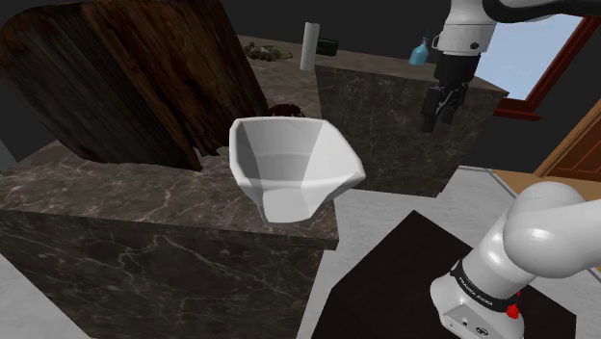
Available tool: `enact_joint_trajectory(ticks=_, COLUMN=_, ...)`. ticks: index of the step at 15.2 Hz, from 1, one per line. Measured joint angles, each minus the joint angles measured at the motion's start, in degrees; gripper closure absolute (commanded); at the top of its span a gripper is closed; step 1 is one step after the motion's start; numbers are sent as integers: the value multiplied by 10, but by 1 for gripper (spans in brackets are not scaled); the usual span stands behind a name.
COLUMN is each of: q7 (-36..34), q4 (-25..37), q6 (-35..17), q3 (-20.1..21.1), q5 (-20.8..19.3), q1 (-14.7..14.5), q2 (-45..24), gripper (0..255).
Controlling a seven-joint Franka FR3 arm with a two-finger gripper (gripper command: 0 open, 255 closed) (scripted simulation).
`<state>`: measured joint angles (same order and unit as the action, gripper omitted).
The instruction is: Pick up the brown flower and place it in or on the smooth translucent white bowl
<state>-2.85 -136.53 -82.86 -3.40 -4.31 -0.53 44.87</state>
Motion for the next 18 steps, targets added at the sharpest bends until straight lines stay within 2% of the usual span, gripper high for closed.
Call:
enact_joint_trajectory(ticks=2, q7=-3, q4=6, q6=-5, q3=4, q5=1, q1=-2, q2=-9, gripper=0)
enact_joint_trajectory(ticks=9, q7=-45, q4=62, q6=-73, q3=52, q5=10, q1=-22, q2=-121, gripper=0)
enact_joint_trajectory(ticks=18, q7=-114, q4=189, q6=-133, q3=120, q5=-11, q1=-43, q2=-295, gripper=0)
